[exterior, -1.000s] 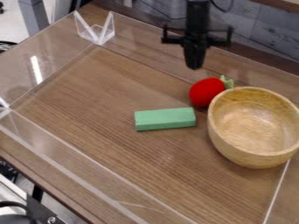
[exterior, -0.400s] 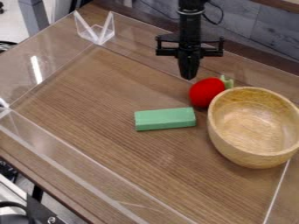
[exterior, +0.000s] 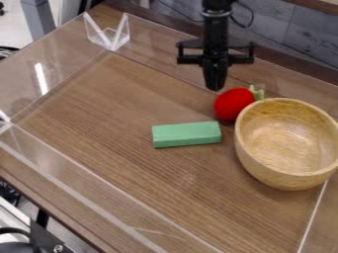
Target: Move the red fruit to the left
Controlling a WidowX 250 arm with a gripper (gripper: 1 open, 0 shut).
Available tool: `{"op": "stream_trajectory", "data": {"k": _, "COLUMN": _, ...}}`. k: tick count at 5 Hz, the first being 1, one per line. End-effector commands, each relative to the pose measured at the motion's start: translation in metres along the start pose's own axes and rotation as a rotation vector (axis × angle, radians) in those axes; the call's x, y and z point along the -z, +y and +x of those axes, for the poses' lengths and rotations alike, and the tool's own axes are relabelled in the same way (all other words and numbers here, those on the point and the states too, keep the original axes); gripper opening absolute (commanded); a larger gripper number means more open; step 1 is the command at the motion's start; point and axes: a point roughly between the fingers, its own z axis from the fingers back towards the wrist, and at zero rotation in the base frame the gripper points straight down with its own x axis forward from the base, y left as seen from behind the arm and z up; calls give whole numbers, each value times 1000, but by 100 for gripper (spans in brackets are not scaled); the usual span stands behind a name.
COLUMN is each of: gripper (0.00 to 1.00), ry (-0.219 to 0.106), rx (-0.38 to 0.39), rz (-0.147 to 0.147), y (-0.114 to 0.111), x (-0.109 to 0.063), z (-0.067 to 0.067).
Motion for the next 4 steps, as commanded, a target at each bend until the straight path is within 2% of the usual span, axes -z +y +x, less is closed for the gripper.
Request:
{"op": "stream_trajectory", "data": {"k": 1, "gripper": 0, "ry": -70, "rx": 14, "rz": -46, "y": -7, "x": -38, "z": -3}}
{"op": "stream_trajectory", "data": {"k": 2, "gripper": 100, "ry": -65, "rx": 22, "rz": -40, "y": -12, "x": -33, "z": -11}}
{"op": "stream_trajectory", "data": {"k": 4, "gripper": 100, "ry": -73, "rx": -147, "rz": -11, "y": 13, "x": -34, "z": -4}}
